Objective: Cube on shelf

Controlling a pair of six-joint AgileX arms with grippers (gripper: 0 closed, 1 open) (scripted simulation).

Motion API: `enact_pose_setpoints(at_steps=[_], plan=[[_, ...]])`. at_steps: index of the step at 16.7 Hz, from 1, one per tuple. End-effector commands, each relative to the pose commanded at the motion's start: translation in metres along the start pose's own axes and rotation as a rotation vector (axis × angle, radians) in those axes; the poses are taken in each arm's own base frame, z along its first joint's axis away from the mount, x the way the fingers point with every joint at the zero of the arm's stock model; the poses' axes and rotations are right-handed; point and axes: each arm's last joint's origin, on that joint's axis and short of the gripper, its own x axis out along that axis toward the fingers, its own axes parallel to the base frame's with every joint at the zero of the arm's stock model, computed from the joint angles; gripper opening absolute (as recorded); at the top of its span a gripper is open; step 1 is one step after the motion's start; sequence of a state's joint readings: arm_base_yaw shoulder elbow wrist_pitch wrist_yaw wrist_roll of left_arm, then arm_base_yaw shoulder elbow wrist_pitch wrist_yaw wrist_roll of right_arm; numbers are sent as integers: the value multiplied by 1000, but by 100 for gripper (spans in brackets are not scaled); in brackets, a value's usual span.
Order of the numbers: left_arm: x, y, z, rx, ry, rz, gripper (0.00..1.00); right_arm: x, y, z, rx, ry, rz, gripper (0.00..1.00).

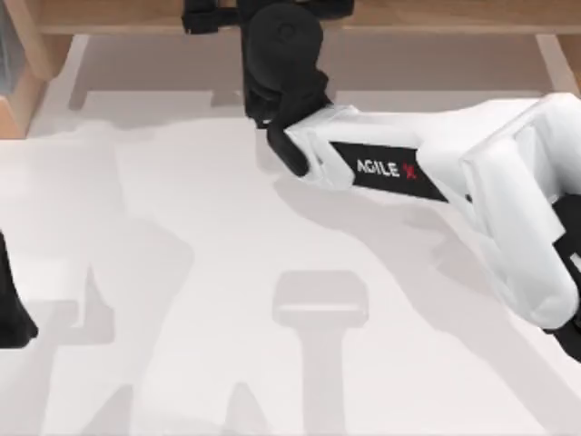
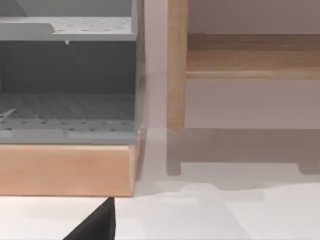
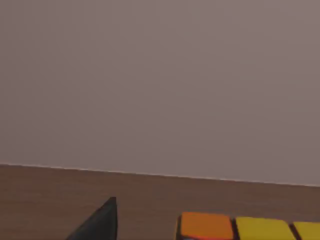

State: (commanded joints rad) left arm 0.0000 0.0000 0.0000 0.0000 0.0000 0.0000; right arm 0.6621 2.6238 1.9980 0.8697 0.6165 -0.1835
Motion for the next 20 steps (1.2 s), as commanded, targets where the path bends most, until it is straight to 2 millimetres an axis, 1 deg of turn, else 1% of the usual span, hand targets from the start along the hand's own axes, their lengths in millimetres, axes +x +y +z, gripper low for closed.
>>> enact_pose_setpoints(at_steps=[3, 5, 8, 11, 13, 15, 18, 20], plan=[[0, 0, 0, 0, 0, 0, 100, 1, -24, 1, -64, -17, 102, 100], [0, 0, 0, 0, 0, 0, 100, -1, -48, 2, -126, -34, 185, 100], [0, 0, 0, 0, 0, 0, 100, -10, -94, 0, -245, -65, 313, 100], [0, 0, 0, 0, 0, 0, 100, -27, -152, -7, -391, -92, 429, 100], [0, 0, 0, 0, 0, 0, 100, -46, -196, -15, -498, -102, 491, 100], [0, 0, 0, 0, 0, 0, 100, -69, -242, -24, -607, -103, 536, 100], [0, 0, 0, 0, 0, 0, 100, -113, -309, -35, -770, -92, 561, 100], [0, 0, 0, 0, 0, 0, 100, -146, -349, -40, -878, -80, 550, 100]])
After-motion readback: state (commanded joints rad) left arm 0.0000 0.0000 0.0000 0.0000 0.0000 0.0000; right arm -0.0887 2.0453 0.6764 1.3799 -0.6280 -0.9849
